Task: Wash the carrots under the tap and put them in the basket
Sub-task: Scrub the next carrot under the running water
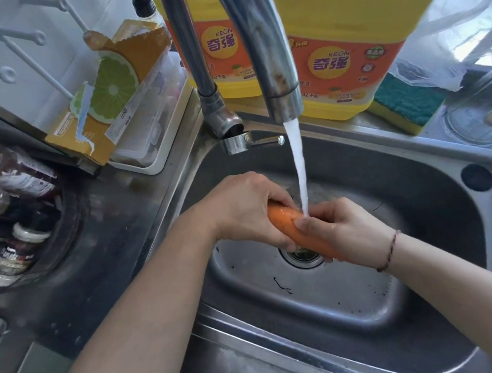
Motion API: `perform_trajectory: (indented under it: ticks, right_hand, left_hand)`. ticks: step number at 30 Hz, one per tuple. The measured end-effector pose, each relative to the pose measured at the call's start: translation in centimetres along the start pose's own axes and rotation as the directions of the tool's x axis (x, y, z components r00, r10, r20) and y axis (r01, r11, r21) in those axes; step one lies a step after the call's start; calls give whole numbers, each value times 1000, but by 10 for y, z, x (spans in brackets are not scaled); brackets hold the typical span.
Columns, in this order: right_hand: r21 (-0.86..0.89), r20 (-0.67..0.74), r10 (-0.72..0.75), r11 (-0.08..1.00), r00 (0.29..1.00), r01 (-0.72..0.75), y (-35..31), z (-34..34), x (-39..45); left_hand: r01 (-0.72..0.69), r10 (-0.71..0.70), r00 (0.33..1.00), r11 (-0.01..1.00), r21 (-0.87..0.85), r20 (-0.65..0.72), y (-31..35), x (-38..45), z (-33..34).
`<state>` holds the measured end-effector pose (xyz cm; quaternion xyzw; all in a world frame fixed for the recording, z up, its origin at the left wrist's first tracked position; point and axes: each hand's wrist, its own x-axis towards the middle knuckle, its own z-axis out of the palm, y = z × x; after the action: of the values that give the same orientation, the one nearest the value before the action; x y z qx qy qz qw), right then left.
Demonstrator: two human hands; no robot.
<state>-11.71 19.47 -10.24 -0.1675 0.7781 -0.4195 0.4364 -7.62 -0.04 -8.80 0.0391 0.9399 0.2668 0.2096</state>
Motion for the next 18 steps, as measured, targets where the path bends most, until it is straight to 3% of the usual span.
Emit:
perform_trajectory:
  ticks: [6,9,14,18]
  right_hand:
    - [-104,-127,131,984,983,-145,-6,5,5]
    - [16,-66,86,996,994,-85,-6,2,1]
    - [76,45,48,996,998,-51,2,-5,-3]
    - [62,-52,74,996,996,-70,-1,-5,3]
  left_hand:
    - [-16,16,999,1000,-21,38,9,2,1]
    - [-6,6,1000,1000,-15,8,4,1,3]
    - [16,-16,1000,1000,14,-3,1,1,4]
    - [8,-8,1000,1000,5,-26,2,2,3]
